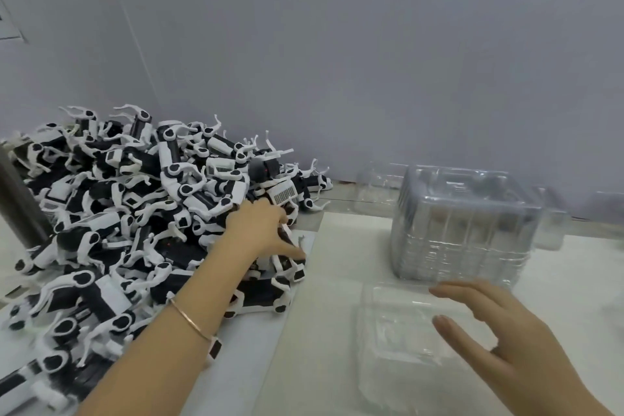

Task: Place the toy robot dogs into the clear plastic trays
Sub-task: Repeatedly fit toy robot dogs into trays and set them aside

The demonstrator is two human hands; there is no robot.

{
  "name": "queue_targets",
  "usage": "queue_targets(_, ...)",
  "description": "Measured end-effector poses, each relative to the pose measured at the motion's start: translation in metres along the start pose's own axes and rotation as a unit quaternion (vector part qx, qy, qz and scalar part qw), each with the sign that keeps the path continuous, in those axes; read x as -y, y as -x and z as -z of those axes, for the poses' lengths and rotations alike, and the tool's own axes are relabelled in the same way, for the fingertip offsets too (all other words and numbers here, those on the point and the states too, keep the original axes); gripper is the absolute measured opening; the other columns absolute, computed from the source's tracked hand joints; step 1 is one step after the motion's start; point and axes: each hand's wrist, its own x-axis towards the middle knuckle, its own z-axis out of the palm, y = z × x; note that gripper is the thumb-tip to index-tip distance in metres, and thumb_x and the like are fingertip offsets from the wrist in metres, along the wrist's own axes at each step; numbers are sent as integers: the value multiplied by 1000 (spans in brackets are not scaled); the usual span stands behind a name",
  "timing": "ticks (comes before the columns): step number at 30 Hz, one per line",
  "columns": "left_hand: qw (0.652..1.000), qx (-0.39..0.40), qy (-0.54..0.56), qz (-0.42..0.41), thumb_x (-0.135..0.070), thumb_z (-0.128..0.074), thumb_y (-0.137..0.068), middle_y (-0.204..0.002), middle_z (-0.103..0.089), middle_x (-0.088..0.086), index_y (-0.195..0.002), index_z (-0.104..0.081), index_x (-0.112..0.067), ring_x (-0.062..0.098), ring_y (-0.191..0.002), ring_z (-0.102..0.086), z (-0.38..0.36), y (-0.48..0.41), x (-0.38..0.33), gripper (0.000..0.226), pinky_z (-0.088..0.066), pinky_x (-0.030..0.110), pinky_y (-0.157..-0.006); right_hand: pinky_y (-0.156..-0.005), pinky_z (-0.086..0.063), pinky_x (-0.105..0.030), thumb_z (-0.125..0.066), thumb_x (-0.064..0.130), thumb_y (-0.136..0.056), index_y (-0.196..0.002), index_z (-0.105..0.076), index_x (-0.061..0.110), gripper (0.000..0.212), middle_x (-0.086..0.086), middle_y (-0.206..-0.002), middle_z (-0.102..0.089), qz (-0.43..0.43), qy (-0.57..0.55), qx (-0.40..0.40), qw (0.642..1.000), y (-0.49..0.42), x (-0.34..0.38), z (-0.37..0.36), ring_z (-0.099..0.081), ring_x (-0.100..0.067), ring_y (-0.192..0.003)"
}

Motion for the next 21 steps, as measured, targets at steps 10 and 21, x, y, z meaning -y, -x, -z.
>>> queue_targets(10,989,-145,-4,-18,-60,-76,-63,-114,-61,-4,-129,-54,-37,17,-102,-57,41,17,9,73,-49,32,-75,-61,-43,-4,-56,52,-83,-97,-68,43,20,26,-112,-62,-14,-87,-33,996,5,-10,8,-59,3,-98)
queue_targets(21,749,-27,642,-165,-36,-88,-55,-73,-72,-8,-88,-73,-24,8,-62,-66,34,82,-134,38,-50,22,-56,-100,-40,-44,-55,33,-83,-137,-53,21,56,-6,-135,-58,177,214,-107,955,-51,9,18,-54,-30,-120)
